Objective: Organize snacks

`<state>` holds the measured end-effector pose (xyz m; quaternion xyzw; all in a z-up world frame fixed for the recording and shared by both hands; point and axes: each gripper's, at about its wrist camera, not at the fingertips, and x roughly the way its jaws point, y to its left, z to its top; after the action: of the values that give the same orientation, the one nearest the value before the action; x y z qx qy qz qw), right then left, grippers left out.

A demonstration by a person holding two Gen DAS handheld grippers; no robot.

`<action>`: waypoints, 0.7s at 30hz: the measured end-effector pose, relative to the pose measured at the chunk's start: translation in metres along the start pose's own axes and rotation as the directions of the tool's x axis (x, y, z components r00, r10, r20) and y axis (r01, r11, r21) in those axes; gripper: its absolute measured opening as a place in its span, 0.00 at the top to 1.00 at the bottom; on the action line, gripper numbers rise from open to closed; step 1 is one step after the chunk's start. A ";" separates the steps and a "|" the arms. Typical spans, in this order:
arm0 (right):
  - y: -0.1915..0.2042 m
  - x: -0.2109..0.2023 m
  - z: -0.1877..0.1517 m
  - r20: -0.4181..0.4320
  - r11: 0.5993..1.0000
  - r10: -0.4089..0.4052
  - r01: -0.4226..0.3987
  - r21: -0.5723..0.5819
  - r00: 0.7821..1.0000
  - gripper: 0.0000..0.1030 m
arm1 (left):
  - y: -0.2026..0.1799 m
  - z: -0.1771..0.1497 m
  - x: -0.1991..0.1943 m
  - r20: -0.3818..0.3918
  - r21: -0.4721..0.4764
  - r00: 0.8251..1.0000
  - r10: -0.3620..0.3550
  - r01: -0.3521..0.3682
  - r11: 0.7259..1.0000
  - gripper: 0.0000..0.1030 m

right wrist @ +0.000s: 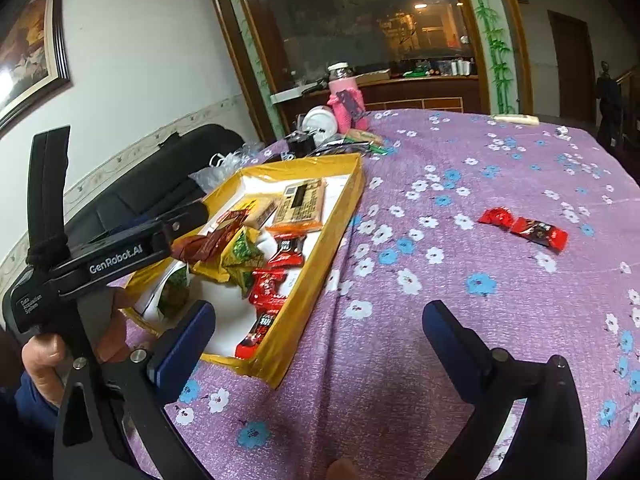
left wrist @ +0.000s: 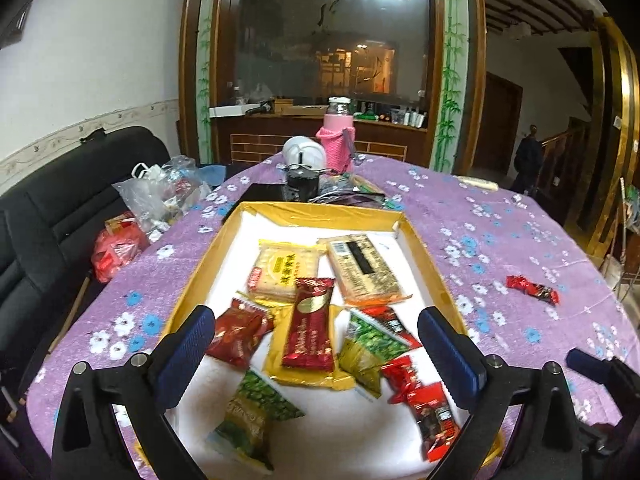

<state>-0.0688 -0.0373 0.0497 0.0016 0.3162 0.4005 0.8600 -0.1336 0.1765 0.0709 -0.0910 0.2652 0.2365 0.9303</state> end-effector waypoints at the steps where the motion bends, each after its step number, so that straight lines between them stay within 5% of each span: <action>1: -0.001 -0.001 0.000 0.007 1.000 0.003 -0.003 0.004 1.000 0.00 | 0.000 -0.001 -0.001 -0.002 0.006 1.000 0.021 -0.021 1.000 0.01; 10: 0.010 -0.028 -0.002 0.155 0.998 0.018 -0.008 -0.062 0.988 0.00 | -0.004 -0.006 -0.015 0.014 0.097 0.999 0.030 -0.031 0.995 0.01; 14: 0.024 -0.034 -0.005 0.177 0.986 -0.036 0.064 -0.157 0.984 0.00 | -0.009 -0.006 -0.019 -0.014 0.108 1.000 0.008 -0.006 0.994 0.01; 19: 0.034 -0.042 -0.008 0.232 0.970 -0.067 0.117 -0.213 0.971 0.00 | -0.007 -0.010 -0.027 0.048 0.090 0.992 0.115 -0.119 0.989 0.01; 21: 0.041 -0.046 -0.010 0.266 0.954 -0.099 0.168 -0.249 0.959 0.00 | -0.004 -0.011 -0.025 0.035 0.083 0.994 0.103 -0.105 0.991 0.01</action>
<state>-0.1243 -0.0438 0.0764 -0.0860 0.1469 0.3769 0.9105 -0.1553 0.1596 0.0754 -0.0341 0.2652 0.2747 0.9236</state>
